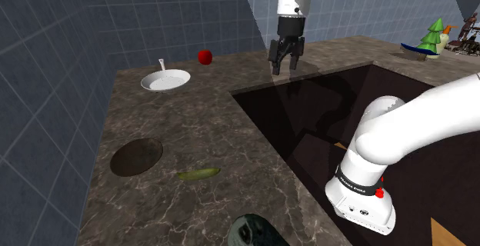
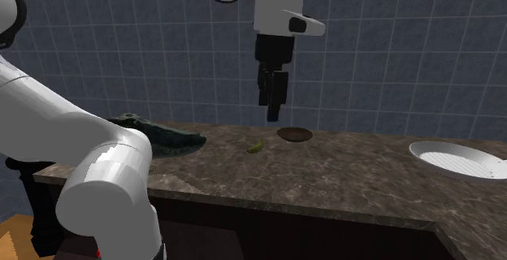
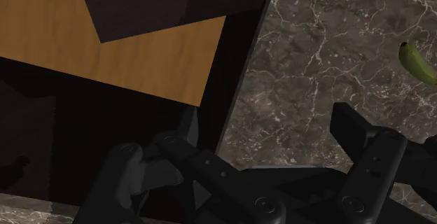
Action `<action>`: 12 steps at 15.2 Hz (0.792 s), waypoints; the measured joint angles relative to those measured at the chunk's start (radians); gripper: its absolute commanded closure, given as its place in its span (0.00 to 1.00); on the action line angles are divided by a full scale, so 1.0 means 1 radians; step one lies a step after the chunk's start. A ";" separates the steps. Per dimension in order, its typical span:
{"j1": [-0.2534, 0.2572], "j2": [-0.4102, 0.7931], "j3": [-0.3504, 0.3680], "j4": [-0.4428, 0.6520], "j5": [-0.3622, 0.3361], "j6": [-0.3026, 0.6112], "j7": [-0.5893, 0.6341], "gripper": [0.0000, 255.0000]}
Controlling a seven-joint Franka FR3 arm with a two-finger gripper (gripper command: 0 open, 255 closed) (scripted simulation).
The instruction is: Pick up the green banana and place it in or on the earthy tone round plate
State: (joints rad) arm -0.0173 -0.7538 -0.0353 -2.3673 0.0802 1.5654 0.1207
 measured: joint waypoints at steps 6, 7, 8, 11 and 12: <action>0.059 0.065 0.050 -0.032 0.022 0.117 -0.037 0.00; 0.070 0.073 0.057 -0.044 0.024 0.143 -0.052 0.00; 0.085 0.093 0.073 -0.051 0.030 0.176 -0.059 0.00; 0.125 0.154 0.108 -0.065 0.039 0.265 -0.091 0.00; 0.140 0.169 0.123 -0.071 0.045 0.294 -0.097 0.00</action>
State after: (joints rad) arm 0.1227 -0.5847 0.0881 -2.4388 0.1248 1.8598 0.0241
